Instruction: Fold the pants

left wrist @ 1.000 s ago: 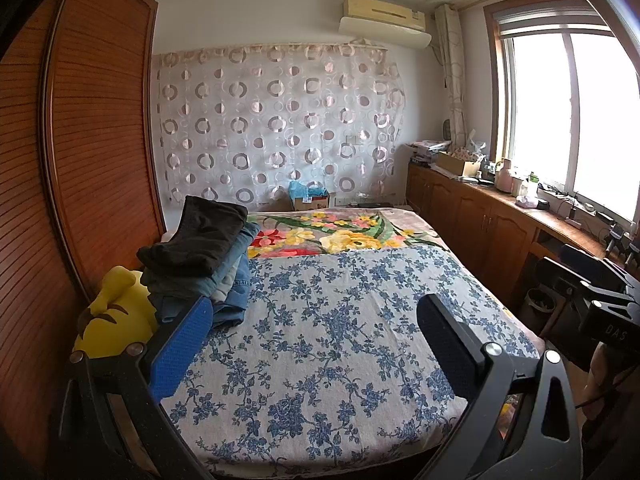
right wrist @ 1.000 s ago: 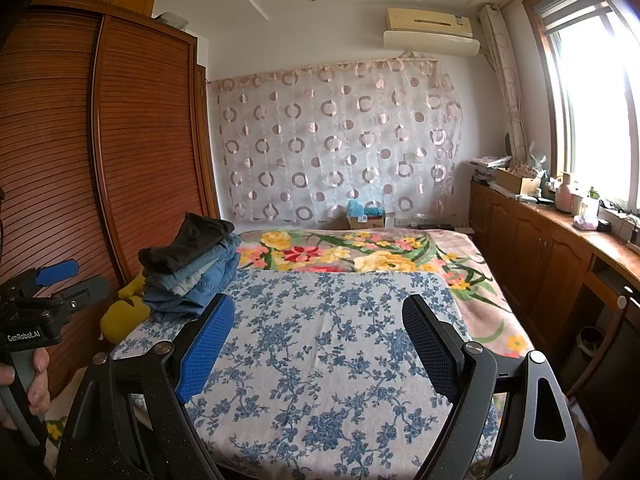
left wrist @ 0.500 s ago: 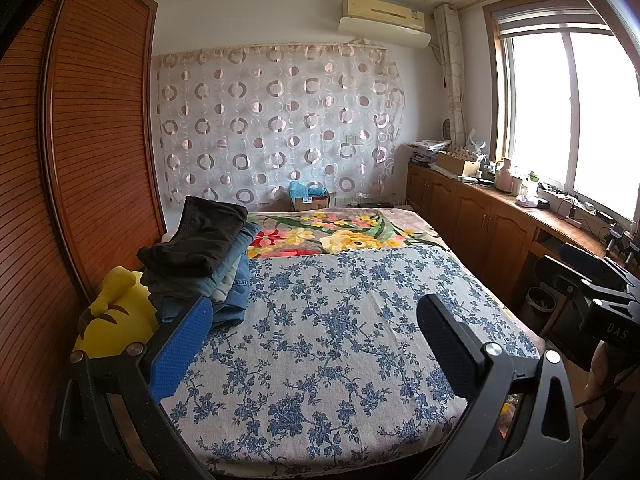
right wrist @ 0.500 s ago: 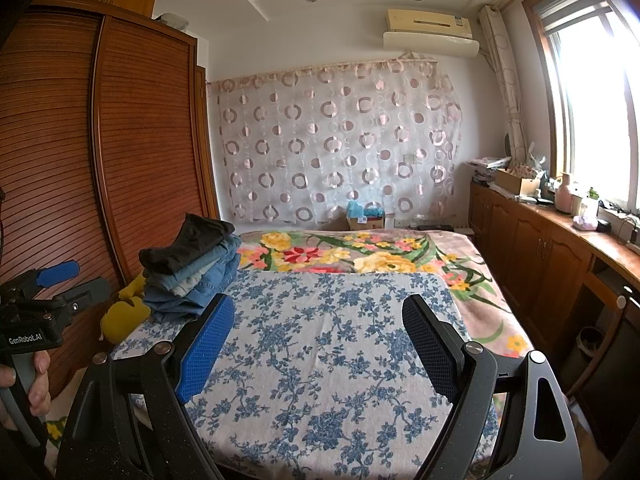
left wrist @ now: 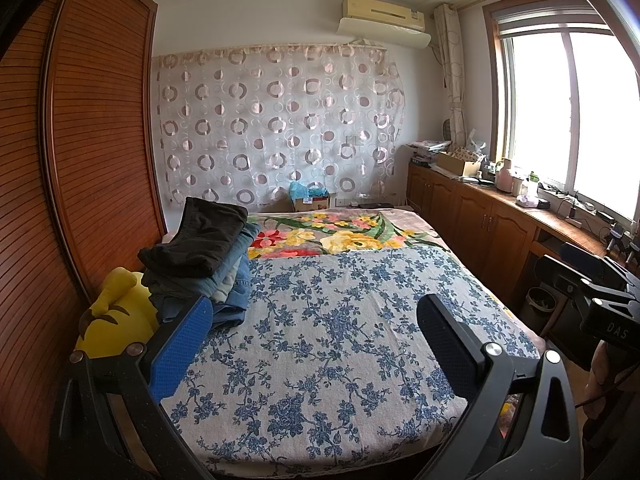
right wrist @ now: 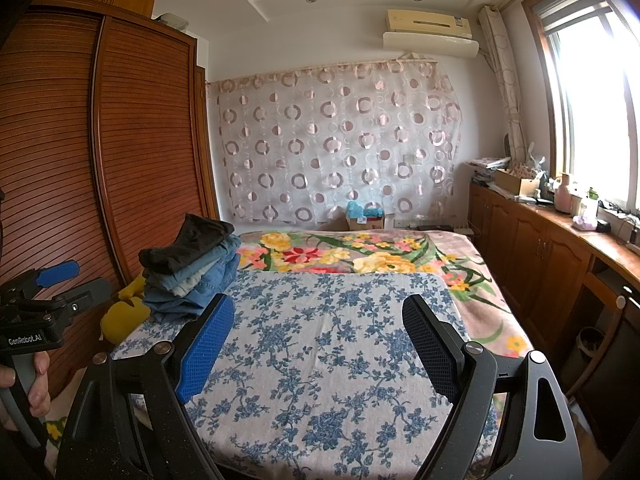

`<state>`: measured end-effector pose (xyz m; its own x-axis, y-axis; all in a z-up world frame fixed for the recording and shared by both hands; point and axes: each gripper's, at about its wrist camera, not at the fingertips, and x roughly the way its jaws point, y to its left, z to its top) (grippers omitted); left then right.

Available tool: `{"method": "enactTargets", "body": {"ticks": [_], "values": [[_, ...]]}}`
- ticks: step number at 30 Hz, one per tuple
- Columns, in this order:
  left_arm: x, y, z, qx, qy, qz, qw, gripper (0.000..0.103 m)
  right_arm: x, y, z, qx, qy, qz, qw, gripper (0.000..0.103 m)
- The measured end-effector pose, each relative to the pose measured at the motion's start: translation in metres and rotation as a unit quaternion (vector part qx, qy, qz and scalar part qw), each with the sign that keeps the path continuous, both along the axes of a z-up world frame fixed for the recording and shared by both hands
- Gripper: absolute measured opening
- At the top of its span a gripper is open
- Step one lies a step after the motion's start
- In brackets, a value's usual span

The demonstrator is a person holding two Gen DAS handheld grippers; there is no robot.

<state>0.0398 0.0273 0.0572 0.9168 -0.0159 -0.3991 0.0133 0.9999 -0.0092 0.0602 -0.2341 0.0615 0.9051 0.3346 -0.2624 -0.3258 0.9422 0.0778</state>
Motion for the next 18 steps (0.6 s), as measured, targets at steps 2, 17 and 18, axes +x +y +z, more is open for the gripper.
{"method": "enactTargets", "body": {"ticks": [2,17,18], "values": [[0.0000,0.0000,-0.0001,0.000,0.000,0.000,1.0000,0.102,-0.0001,0.0003,0.0001,0.000,0.000,0.000,1.000,0.087],[-0.0002,-0.0002,-0.0005,0.001,0.000,0.000,1.0000,0.102,-0.0007,0.0005,0.0001,0.001,-0.001,0.000,1.000,0.087],[-0.0002,-0.0006,-0.0005,0.001,0.000,0.000,1.0000,0.102,-0.0003,0.0004,0.0004,0.001,-0.001,0.000,1.000,0.087]]}}
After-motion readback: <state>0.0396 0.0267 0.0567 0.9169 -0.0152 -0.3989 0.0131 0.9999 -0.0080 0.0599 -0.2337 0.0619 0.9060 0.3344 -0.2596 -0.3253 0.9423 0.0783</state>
